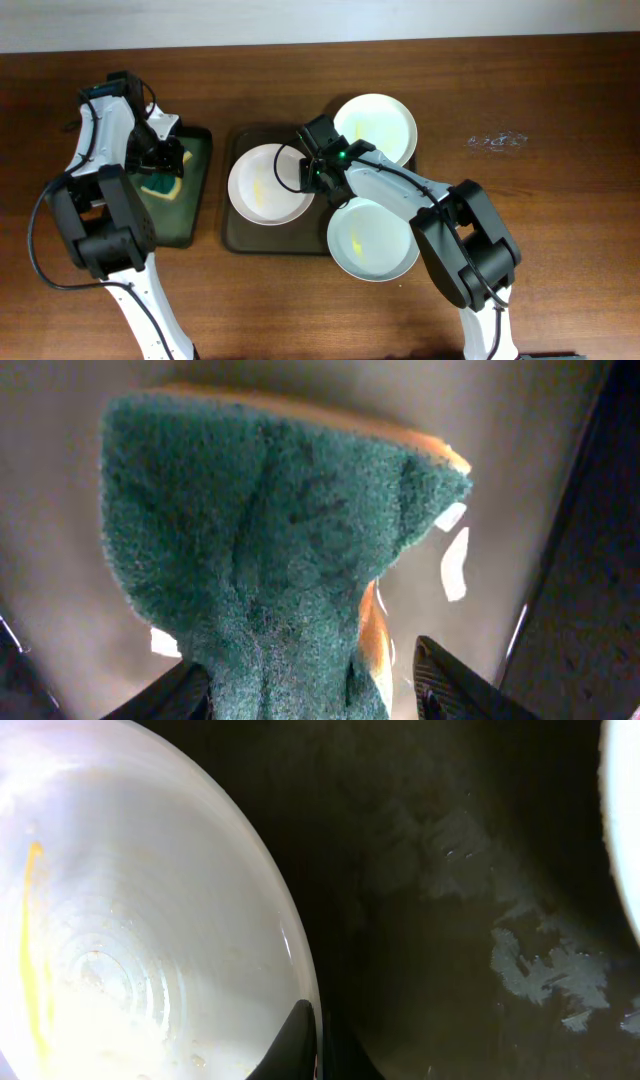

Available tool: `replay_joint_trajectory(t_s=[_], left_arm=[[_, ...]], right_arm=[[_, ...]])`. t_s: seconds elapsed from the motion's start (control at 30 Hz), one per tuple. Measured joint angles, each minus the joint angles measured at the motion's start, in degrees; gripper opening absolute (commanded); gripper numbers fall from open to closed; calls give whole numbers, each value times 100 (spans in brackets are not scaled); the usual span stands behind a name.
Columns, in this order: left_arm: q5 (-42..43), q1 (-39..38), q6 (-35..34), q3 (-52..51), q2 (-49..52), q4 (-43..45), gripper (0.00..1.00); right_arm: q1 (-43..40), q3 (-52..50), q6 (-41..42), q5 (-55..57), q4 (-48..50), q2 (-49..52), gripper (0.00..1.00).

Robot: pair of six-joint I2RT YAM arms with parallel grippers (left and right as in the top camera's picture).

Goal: Clean dirty plates on tray and stack at the side

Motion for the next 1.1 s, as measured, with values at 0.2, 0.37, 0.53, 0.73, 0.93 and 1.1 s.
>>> replay_joint_trajectory(t_s=[0.2, 0.37, 0.53, 0.73, 0.93, 1.1], left_arm=[[83, 15, 46, 2, 52, 131, 0], [103, 15, -151, 284, 160, 9, 0], [754, -2, -483, 1834, 275, -990, 0], [1928, -748, -999, 2151, 269, -1255, 0], [1482, -1941, -2234, 1366, 269, -758, 0], [1067, -2100, -2889, 542, 273, -669, 0]], right_arm=[[0, 0, 0, 0, -2, 0, 4], [0, 0, 0, -2, -2, 0, 4], [-17, 4, 48, -74, -26, 0, 4], [-352, 7, 378, -887, -269, 0, 4], [-391, 7, 564, -979, -332, 0, 4], [-396, 4, 588, -979, -350, 0, 4]])
